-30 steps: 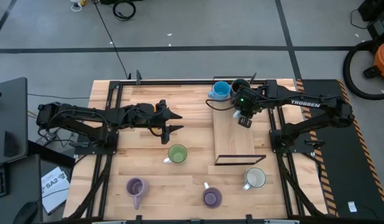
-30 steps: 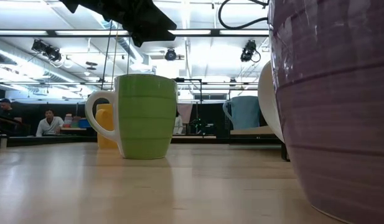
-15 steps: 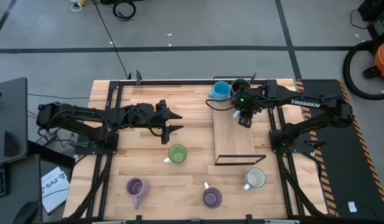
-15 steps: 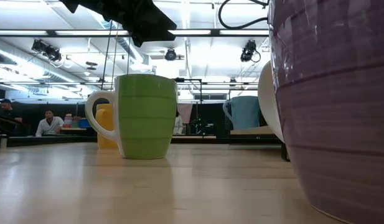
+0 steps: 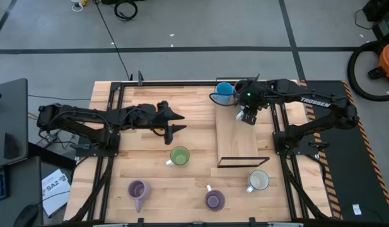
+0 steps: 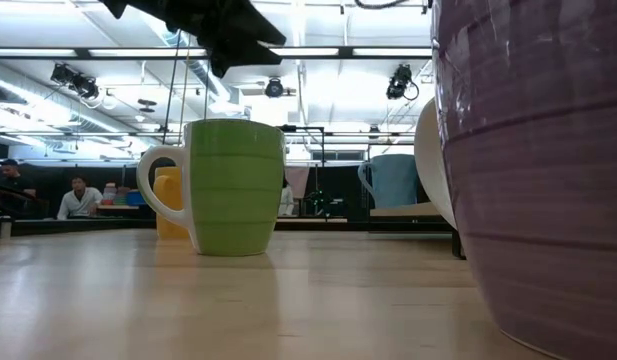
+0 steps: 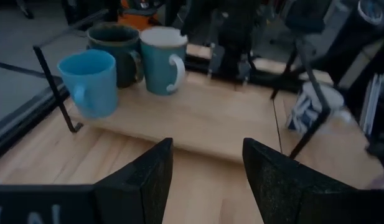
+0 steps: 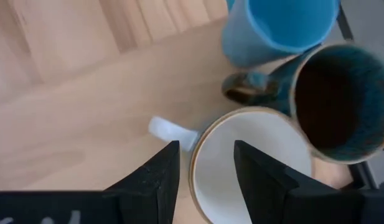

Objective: Place coffee mugs
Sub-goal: Put the yellow mug on the shelf

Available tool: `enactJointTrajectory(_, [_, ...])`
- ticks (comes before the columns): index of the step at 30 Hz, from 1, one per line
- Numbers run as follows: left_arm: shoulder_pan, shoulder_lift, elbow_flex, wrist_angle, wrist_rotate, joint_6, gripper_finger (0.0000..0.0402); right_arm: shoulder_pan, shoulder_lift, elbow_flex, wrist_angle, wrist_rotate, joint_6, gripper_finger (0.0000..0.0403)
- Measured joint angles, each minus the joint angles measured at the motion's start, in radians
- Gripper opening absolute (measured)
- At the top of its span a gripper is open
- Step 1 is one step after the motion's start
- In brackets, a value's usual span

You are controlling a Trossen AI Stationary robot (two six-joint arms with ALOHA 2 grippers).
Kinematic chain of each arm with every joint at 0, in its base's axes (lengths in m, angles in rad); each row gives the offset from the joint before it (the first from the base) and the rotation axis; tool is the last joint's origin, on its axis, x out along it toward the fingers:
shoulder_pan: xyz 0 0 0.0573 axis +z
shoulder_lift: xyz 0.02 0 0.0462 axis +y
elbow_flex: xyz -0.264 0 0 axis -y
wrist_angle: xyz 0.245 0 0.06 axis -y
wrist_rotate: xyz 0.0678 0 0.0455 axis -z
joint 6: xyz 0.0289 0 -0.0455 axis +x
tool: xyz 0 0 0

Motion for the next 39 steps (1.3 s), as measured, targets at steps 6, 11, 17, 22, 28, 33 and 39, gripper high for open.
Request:
enactJointTrajectory(6, [0.0,0.007,0.117,-0.127,-0.055,-0.022,0.0201,0.038,-0.011,0.035,0.002,-0.012,0.068,0.0158])
enactJointTrajectory(11, [0.012,0.02,0.259,-0.412,-0.136,-0.111,0.0201,0.099,-0.014,0.035,0.007,-0.045,0.135,0.0158])
enactJointTrajectory(17, [0.044,0.034,0.321,-0.71,-0.161,-0.259,0.0201,0.186,-0.015,0.035,0.051,-0.058,0.206,0.0158])
enactJointTrajectory(22, [0.079,0.07,0.322,-0.864,-0.164,-0.367,0.0201,0.249,-0.015,0.035,0.14,-0.058,0.212,0.0158])
enactJointTrajectory(28, [0.11,0.15,0.322,-0.903,-0.178,-0.387,0.0201,0.299,-0.015,0.035,0.279,-0.058,0.211,0.0158])
enactJointTrajectory(33, [0.128,0.232,0.322,-0.905,-0.178,-0.388,0.0201,0.324,-0.015,0.035,0.371,-0.059,0.21,0.0158])
enactJointTrajectory(39, [0.146,0.327,0.322,-0.905,-0.175,-0.404,0.0201,0.345,-0.015,0.034,0.396,-0.059,0.208,0.0158])
